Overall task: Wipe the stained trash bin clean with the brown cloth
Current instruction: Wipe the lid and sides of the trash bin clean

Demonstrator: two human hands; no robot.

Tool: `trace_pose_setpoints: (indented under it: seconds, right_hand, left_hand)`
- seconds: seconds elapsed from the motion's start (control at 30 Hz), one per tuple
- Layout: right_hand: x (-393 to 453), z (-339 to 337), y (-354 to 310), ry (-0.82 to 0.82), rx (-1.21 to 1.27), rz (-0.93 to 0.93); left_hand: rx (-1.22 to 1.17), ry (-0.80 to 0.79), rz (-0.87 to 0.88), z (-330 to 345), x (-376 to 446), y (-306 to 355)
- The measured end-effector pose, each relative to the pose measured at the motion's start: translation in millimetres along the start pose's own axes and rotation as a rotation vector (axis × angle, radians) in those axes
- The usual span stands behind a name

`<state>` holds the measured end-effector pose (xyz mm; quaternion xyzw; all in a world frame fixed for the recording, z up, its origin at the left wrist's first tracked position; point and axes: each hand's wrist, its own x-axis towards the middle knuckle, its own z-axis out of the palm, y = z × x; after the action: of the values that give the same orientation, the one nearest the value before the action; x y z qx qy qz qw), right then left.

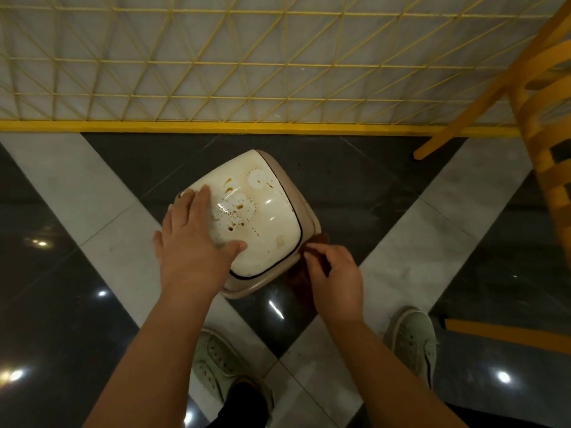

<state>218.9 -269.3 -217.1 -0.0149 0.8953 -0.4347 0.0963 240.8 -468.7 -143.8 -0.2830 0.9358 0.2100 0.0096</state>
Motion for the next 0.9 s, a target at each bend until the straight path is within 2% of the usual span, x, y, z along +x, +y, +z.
trace_pose_setpoints:
  seconds: [0.1,0.2,0.3,0.33,0.43,0.47,0.6,0.7,0.9]
  right_hand:
    - [3.9,-7.5,6.2,-0.037,-0.107,-0.105]
    - [11.2,-7.8,5.8,0.009,-0.063,-0.070]
    - [-1.5,-3.5,9.9,-0.091,-0.115,-0.151]
    - [-0.8,-6.6,15.2,-0.078,-0.119,-0.133]
    - [25.4,-24.9,22.3,0.114,0.005,0.166]
    - [36.9,-28.4,20.3,0.128,0.040,0.234]
    - [70.6,-23.7,-1.1,-0.047,0.259,0.328]
    - [65.7,-14.2,-8.6,-0.165,0.406,0.441]
    - [7.5,-5.4,5.6,-0.192,0.562,0.628]
  left_hand:
    - [0.012,0.008,0.013,-1.0,-1.3,0.4]
    - [0.019,0.000,0.004,-0.9,-1.9,1.1]
    - [0.026,0.001,0.005,-2.4,-2.6,2.2]
    - [0.038,0.001,0.004,-2.6,-2.5,2.3]
    - [0.072,0.012,0.020,-1.7,-2.1,0.9]
    - [0.079,0.015,0.030,-1.6,-1.5,0.0]
    - [0.094,-0.001,0.056,-3.2,0.9,-2.3]
    - [0.171,-0.005,0.067,-5.6,2.3,-1.8]
    - [0.352,-0.033,0.124,-8.9,4.3,2.9]
